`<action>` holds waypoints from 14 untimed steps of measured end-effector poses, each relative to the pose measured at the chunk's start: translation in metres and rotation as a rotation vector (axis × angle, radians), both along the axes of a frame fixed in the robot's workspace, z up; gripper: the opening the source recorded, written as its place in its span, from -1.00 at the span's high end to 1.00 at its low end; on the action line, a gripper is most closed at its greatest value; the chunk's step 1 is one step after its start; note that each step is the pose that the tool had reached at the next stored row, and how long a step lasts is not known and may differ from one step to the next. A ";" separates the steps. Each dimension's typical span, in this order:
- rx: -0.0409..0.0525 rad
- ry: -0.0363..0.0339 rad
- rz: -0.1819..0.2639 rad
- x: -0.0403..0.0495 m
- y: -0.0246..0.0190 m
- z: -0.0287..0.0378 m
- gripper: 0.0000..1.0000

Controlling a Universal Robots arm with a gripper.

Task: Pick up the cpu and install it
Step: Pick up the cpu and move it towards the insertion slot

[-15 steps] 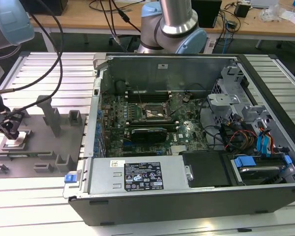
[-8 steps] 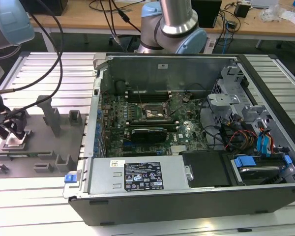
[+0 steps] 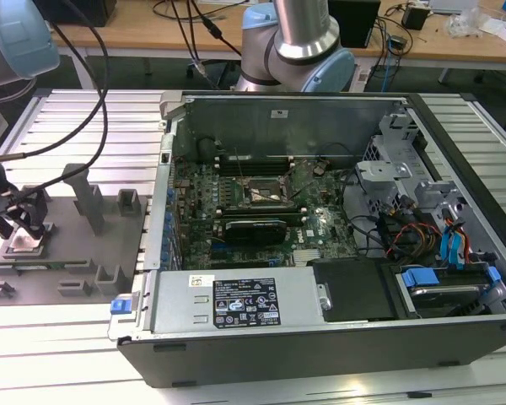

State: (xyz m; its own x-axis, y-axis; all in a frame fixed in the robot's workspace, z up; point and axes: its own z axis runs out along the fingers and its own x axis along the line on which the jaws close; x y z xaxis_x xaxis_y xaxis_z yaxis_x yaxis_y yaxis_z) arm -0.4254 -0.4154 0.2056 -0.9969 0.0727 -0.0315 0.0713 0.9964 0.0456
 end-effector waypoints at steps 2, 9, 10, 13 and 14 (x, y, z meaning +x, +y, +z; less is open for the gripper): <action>0.0000 0.0001 0.000 0.0000 0.0000 0.0000 -0.09; 0.0024 -0.0001 0.000 0.0001 0.0005 -0.0035 -0.24; 0.0031 -0.0002 0.000 0.0000 0.0011 -0.0049 -0.24; 0.0032 -0.0001 0.000 0.0001 0.0021 -0.0076 -0.24; 0.0031 0.0000 0.000 0.0001 0.0021 -0.0076 -0.24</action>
